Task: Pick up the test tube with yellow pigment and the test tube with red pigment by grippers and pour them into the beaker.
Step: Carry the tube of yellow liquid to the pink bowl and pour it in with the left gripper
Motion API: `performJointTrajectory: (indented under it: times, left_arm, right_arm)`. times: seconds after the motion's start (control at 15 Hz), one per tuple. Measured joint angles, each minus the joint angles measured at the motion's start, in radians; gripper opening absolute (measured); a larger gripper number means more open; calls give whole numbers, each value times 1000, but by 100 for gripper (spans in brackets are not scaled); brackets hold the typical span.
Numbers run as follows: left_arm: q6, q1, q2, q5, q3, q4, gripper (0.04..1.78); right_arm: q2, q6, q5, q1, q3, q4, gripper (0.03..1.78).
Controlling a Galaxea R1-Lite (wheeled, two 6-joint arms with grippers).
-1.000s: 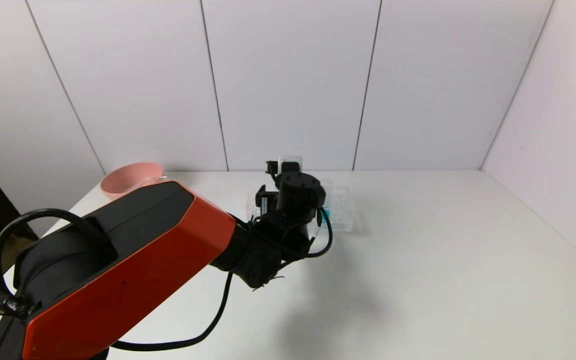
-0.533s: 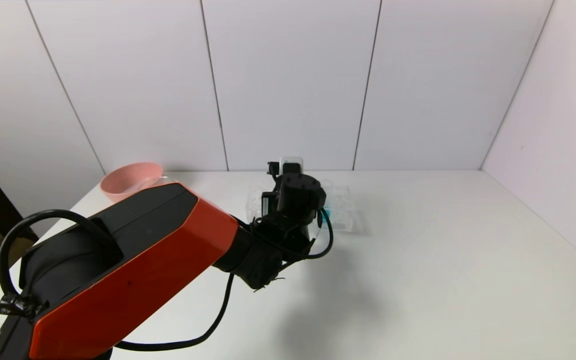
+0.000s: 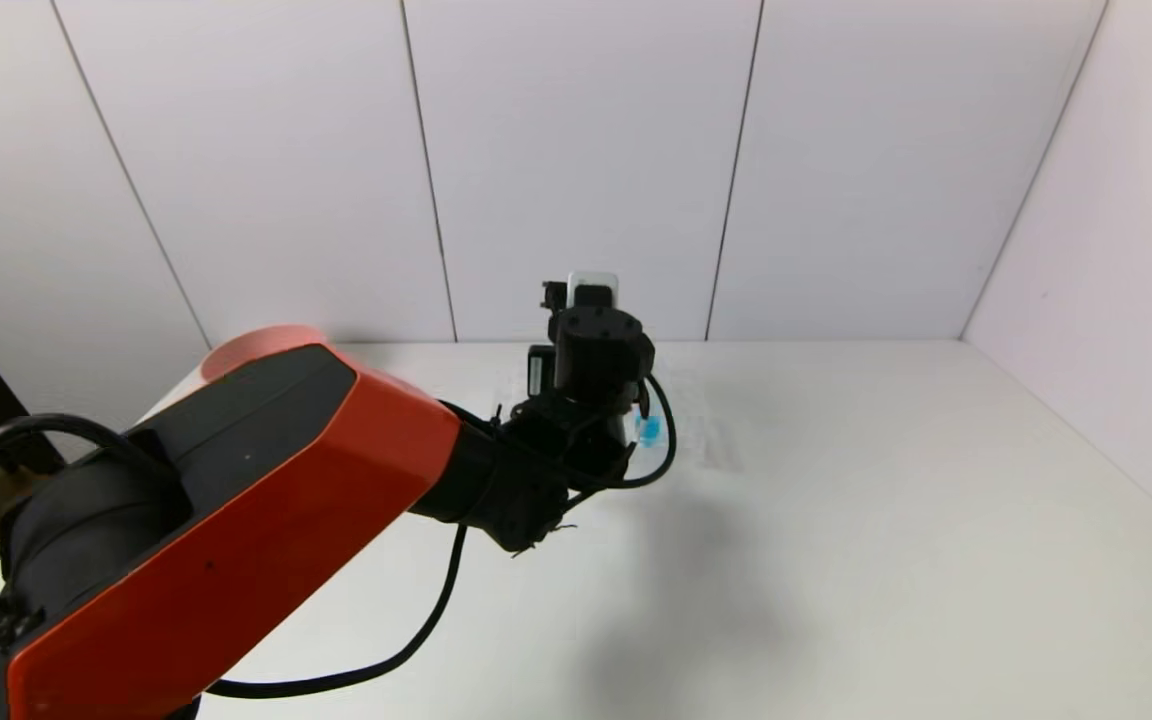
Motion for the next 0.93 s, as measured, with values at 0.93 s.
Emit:
performJointTrajectory:
  times: [0.93]
  left_arm:
    - [23,169,-429,-415,295,268,47]
  right_arm:
    - [0,0,0,0,0,0,171]
